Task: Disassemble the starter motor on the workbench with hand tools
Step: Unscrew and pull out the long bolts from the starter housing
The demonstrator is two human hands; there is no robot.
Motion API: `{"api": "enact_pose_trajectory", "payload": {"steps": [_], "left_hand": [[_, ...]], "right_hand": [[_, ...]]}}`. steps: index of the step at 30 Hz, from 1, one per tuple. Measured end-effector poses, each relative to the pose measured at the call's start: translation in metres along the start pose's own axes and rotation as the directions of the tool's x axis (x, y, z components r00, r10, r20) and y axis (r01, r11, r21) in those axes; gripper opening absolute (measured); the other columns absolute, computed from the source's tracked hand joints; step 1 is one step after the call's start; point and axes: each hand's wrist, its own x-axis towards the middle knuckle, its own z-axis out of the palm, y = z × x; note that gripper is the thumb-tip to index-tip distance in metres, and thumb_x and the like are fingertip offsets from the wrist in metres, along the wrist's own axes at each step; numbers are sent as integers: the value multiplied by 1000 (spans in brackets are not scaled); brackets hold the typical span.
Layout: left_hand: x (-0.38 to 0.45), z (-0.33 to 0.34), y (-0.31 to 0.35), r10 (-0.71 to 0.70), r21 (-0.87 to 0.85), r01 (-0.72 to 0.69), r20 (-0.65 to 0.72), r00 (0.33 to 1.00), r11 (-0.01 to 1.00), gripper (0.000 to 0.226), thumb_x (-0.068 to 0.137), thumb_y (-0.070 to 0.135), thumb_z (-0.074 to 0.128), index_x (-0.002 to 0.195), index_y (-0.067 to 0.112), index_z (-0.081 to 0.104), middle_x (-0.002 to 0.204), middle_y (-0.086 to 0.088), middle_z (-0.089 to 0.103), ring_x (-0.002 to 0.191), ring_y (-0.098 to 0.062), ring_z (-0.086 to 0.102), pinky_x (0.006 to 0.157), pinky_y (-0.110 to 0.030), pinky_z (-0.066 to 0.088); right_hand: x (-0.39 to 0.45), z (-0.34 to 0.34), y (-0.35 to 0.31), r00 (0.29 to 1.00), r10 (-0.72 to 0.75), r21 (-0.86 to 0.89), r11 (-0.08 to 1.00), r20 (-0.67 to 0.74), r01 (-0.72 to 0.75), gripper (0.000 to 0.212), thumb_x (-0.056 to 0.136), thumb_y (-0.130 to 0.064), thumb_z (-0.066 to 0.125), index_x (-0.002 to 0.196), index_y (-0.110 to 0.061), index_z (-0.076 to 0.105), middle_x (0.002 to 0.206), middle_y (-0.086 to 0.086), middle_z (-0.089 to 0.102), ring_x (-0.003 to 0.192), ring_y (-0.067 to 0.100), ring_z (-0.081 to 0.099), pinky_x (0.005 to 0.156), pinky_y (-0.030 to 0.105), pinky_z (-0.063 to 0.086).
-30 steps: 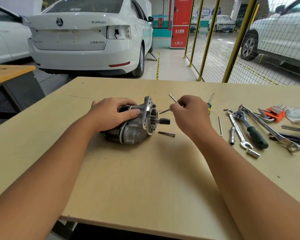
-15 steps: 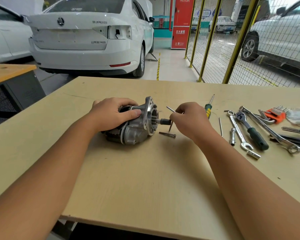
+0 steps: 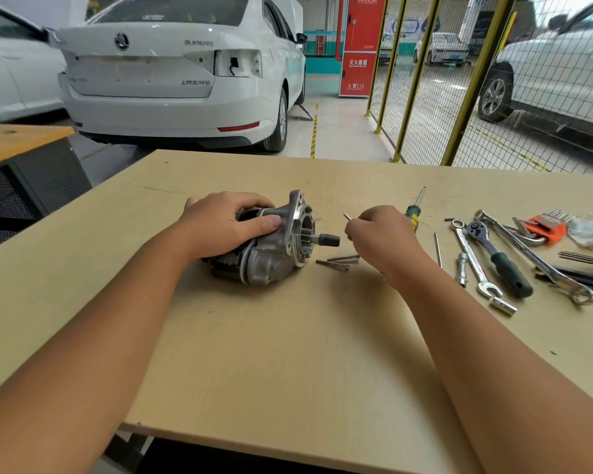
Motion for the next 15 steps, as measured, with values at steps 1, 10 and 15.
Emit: {"api": "enact_pose_trajectory", "payload": {"steps": [1, 10, 15], "left_hand": [[0, 0, 0, 0, 2, 0, 0, 1000, 1000, 64, 67, 93, 37, 117, 60, 62, 113, 29, 67, 115, -9, 57, 112, -49, 31], [-1, -1, 0, -1, -8, 1, -1, 1000, 1000, 60, 71, 89, 41, 117, 58, 64, 114, 29, 67, 118, -10, 57, 114, -50, 31], [-1, 0, 0, 2, -6, -2, 1, 1000, 1000, 57, 74, 87, 42, 118, 57, 64, 112, 30, 66, 116, -8, 56, 114, -51, 30]], "right_hand": [[1, 0, 1, 1000, 17, -4, 1000, 10, -17, 22, 82, -22, 52, 83, -13, 71, 80, 8, 68, 77, 27, 63, 73, 41, 58], [2, 1, 3, 1000, -4, -22, 1000, 16, 4, 18, 83, -32, 60, 80, -18, 70, 76, 1, 65, 72, 18, 58, 59, 27, 47], [-3, 2, 0, 998, -65, -30, 997, 14, 66, 24, 86, -43, 62, 78, -21, 69, 73, -1, 65, 71, 17, 59, 56, 28, 43]]}}
